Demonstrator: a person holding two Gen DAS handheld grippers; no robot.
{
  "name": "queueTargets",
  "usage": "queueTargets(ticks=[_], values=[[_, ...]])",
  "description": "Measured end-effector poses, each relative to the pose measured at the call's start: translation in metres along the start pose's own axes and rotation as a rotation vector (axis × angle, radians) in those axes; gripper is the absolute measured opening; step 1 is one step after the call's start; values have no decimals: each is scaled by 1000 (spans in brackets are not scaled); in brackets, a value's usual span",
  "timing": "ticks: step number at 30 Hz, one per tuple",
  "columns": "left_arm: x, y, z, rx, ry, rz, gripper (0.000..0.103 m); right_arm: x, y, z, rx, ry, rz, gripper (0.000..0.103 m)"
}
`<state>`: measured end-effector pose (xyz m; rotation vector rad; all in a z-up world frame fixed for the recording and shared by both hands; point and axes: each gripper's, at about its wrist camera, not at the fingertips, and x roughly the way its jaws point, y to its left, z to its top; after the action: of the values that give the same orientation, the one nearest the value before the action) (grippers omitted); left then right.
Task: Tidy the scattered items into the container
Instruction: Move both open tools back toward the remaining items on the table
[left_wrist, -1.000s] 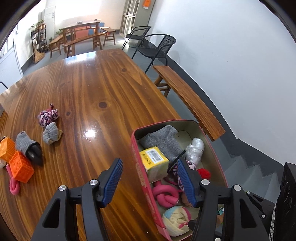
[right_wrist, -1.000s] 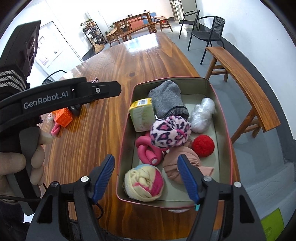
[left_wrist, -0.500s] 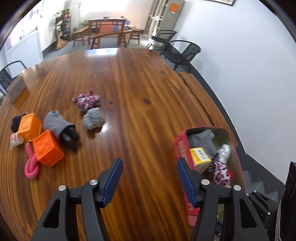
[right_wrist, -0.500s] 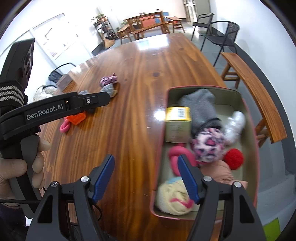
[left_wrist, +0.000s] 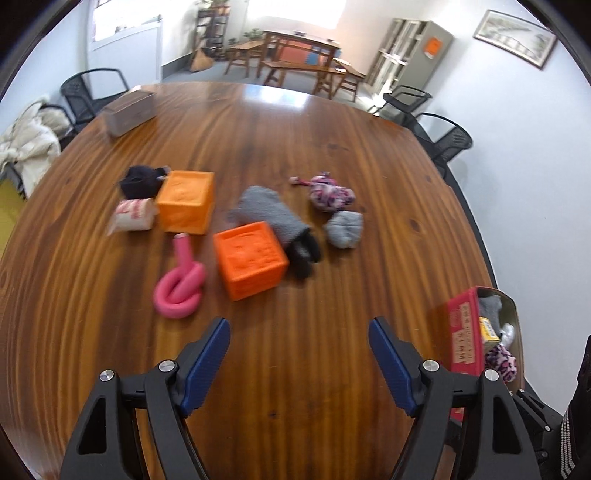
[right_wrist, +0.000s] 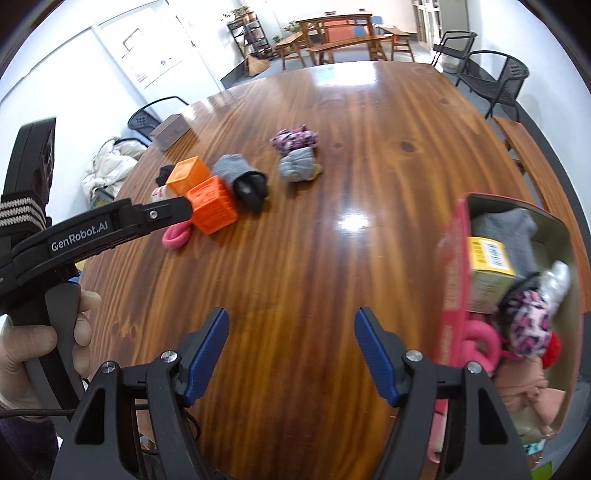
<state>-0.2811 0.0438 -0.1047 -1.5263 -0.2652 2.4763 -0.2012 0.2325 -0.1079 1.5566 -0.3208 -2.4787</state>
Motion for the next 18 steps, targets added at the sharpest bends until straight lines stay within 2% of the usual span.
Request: queueTargets(ticks=[10, 18], values=[[1, 87, -5, -101, 31, 65, 79, 39, 51, 12, -30, 52, 12, 74], [16, 113, 1, -77, 79, 49, 79, 64, 77, 28, -6, 57, -7, 74]])
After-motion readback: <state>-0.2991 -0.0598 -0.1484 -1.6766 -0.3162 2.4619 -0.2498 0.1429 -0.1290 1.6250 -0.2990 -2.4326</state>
